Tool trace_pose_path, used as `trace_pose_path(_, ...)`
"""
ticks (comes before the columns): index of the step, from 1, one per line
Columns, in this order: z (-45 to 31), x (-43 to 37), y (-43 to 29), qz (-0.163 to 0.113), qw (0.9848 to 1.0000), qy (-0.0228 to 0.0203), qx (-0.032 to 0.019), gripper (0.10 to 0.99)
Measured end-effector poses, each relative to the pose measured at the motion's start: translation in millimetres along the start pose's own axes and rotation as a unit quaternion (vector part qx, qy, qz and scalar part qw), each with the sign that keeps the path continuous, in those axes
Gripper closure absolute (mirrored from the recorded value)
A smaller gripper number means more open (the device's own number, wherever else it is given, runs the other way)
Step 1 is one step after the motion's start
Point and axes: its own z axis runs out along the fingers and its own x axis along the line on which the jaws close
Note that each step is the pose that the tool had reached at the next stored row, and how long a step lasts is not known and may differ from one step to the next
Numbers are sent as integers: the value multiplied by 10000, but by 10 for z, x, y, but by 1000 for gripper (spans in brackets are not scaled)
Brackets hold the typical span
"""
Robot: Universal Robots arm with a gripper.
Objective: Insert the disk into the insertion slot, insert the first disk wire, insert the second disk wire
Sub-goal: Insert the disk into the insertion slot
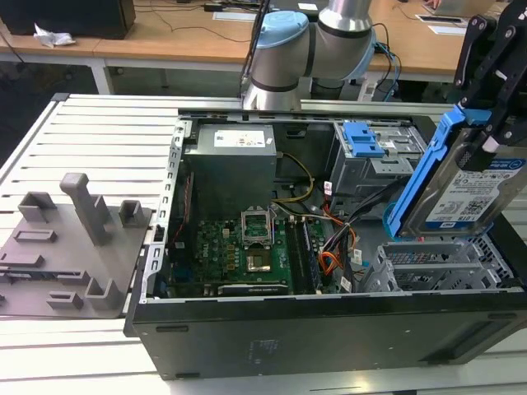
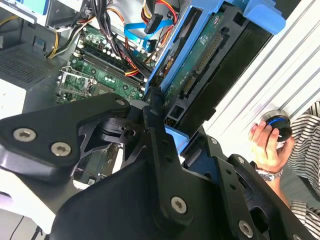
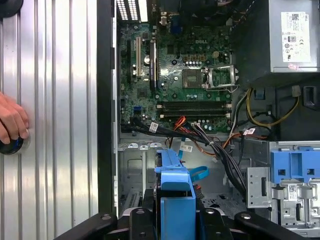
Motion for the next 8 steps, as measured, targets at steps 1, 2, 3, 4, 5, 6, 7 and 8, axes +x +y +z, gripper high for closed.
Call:
trace_pose_path(1,2,-2,-7,0,10000,0,0,722)
trace_pose_path(2,11,-3,-10,1,10000,1,0,722)
trace_pose_path(3,22,-3,-11,1,10000,1,0,722)
trace_pose_path(4,32,-3,-12,0,10000,1,0,722)
trace_pose_path(5,51,-3,-14,0,10000,1,0,722)
trace_pose_path(6,59,1,-14,0,10000,0,0,722)
trace_pose_path(7,66,10,-14,0,10000,2,0,722)
trace_pose_path(8,76,37,-15,0,10000,3,0,722)
